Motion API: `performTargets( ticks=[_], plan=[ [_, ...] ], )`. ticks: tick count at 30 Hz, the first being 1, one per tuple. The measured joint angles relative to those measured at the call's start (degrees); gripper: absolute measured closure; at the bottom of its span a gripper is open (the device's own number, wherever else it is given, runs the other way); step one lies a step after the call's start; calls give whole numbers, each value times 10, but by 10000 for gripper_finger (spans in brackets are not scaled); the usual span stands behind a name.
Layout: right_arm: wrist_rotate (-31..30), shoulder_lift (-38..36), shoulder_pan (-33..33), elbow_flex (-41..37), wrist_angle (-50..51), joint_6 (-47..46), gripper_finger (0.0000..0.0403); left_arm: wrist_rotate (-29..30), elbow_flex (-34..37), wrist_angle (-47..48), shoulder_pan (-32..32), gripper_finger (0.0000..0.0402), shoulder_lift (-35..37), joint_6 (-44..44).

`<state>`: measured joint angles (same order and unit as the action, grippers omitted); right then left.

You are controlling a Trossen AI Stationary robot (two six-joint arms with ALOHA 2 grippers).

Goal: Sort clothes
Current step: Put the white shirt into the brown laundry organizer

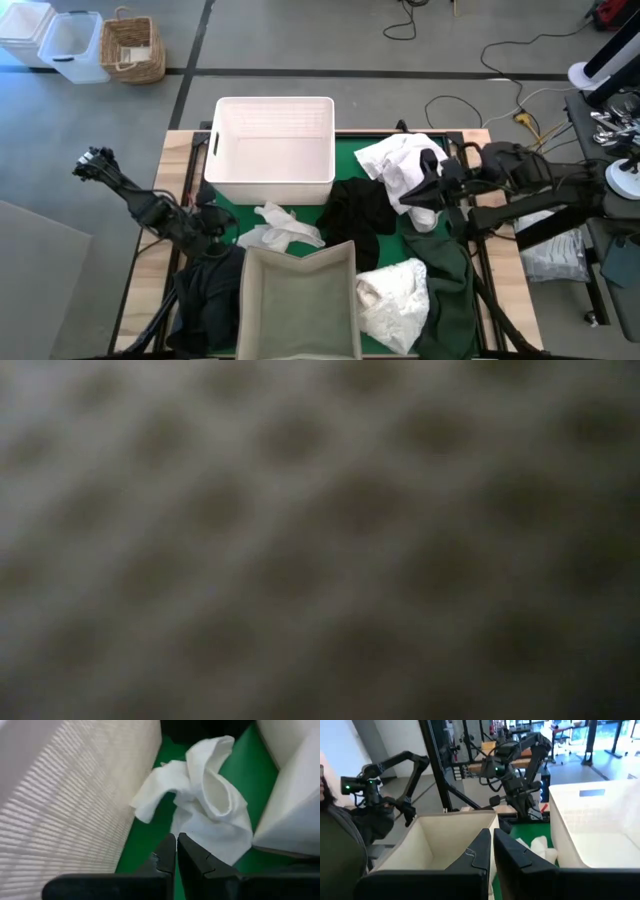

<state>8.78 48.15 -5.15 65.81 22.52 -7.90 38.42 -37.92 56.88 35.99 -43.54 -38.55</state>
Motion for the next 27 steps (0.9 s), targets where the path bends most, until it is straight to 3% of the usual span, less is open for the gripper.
performTargets(
  ticks=[4, 10, 23, 27],
  plan=[
    [0, 20, 0, 9, 6, 0, 390, -34, 22, -19, 0, 401, 0, -12],
    [-1, 48, 0, 26, 9, 0, 390, -33, 41, -31, 0, 401, 0, -57],
    [0, 59, 0, 46, 34, 26, 390, 135, 70, -111, -5, 401, -18, -59],
    [0, 54, 0, 49, 42, 26, 390, 153, 70, -112, -6, 398, -34, -55]
  ],
)
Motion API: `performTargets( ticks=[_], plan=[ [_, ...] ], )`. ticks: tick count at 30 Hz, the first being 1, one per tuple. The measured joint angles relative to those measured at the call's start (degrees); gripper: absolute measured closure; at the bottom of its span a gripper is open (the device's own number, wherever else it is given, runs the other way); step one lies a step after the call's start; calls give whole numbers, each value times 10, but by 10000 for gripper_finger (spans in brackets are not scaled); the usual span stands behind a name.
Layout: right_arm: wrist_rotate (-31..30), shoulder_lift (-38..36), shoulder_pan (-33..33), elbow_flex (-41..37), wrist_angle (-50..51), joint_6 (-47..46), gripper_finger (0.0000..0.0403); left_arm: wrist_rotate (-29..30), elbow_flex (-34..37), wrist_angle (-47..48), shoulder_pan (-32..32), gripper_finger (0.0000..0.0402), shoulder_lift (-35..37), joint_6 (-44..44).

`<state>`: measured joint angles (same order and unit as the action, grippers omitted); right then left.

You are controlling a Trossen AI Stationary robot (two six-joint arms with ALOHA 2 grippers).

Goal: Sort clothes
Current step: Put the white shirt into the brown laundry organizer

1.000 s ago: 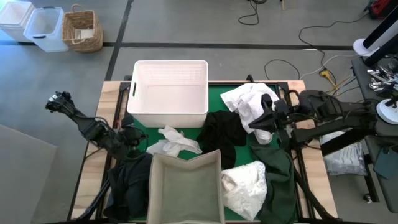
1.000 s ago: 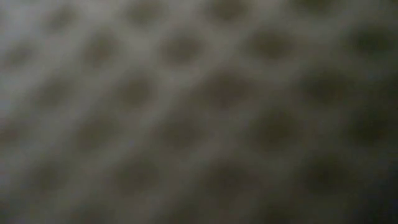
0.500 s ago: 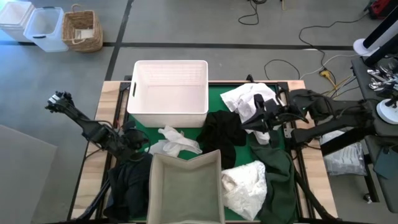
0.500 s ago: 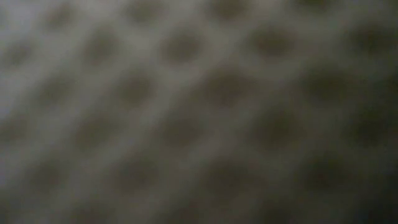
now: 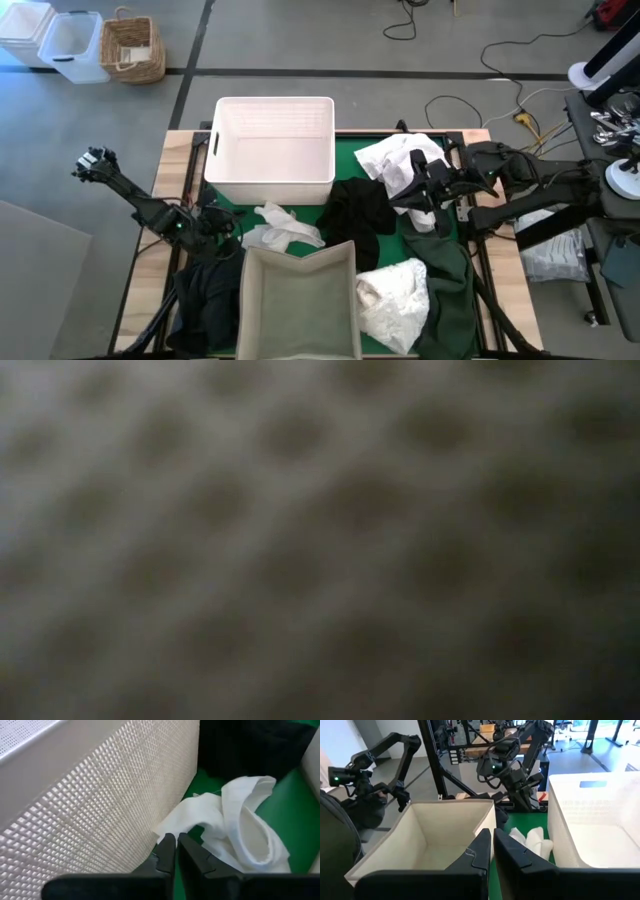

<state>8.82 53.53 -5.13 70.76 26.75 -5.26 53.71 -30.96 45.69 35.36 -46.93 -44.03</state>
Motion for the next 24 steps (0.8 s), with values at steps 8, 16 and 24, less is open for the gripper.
performTargets(
  ticks=[8, 16, 24],
  plan=[
    [1, -2, 0, 0, 5, 18, 390, -2, 3, -4, -4, 356, -12, 0],
    [1, -2, 0, 0, 12, 23, 390, -2, 58, -69, -4, 303, -16, 57],
    [1, -1, 0, 0, 17, 23, 390, 34, 109, -155, -6, 272, -16, 120]
  ],
)
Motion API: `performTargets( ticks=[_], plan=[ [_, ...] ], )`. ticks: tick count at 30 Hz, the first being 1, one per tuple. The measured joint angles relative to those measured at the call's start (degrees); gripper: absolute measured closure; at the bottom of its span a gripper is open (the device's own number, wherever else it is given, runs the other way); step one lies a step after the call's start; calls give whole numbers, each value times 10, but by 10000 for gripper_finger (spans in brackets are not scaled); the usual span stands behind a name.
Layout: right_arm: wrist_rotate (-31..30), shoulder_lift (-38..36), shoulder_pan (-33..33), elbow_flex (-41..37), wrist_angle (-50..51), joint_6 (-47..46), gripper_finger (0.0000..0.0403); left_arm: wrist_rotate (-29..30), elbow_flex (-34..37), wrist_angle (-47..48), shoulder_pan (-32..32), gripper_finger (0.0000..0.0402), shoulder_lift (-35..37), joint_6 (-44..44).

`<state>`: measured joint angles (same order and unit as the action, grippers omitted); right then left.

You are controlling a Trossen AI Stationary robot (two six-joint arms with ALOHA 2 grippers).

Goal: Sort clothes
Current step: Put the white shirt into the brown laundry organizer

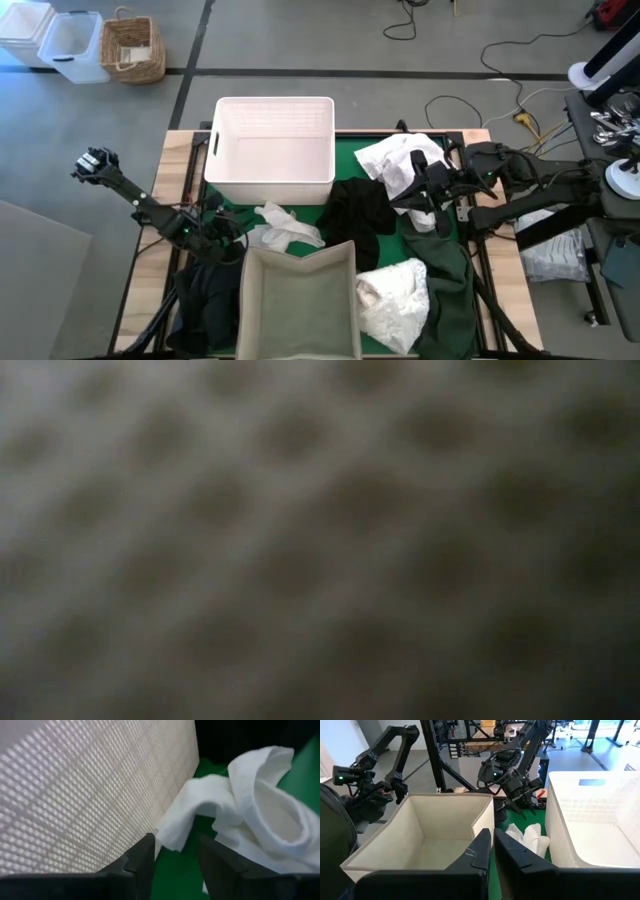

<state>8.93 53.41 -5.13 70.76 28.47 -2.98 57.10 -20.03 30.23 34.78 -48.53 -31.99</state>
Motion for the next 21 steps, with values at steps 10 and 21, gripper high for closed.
performTargets(
  ticks=[10, 21],
  plan=[
    [-3, 1, 0, 0, 0, -4, 390, 22, 50, -62, -24, 269, -5, -32],
    [-15, 8, 0, 0, 0, -4, 390, 25, 63, -125, -27, 269, -31, 11]
  ],
)
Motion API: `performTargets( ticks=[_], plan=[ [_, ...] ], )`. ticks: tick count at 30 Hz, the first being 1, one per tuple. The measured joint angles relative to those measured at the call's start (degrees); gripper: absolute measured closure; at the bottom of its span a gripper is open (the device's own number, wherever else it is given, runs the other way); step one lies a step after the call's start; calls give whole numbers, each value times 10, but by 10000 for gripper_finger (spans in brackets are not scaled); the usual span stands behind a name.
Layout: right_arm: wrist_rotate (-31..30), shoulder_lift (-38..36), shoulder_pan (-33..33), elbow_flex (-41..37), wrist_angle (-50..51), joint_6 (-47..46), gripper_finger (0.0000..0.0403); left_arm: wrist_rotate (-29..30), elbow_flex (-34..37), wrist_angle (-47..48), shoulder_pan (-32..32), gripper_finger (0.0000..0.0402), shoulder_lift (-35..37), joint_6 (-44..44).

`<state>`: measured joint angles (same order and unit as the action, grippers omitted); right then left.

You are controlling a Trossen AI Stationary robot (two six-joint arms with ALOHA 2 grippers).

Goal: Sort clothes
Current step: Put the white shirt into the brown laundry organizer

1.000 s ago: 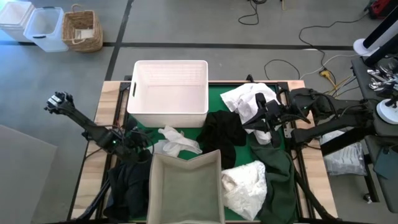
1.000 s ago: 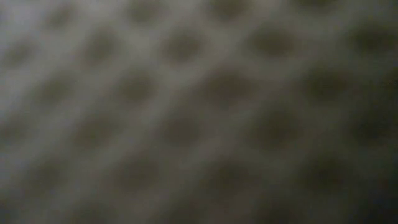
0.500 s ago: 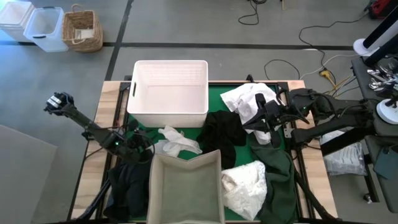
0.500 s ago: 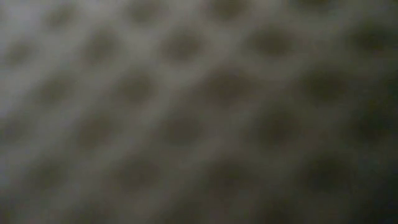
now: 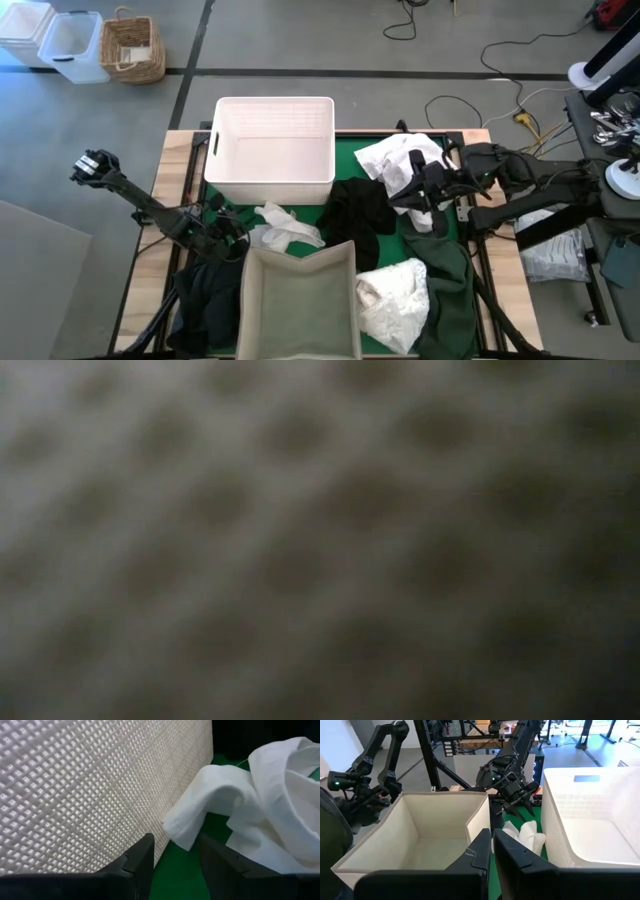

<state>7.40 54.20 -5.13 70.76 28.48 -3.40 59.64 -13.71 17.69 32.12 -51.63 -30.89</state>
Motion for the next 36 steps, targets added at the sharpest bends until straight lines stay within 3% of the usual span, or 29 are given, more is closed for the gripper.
performTargets(
  ticks=[22, 36],
  plan=[
    [0, 3, 0, 0, 0, -4, 390, 34, 0, -51, -1, 269, -82, 4],
    [0, 3, 0, 0, 0, 0, 390, 39, 0, -97, -10, 269, -93, 38]
  ],
)
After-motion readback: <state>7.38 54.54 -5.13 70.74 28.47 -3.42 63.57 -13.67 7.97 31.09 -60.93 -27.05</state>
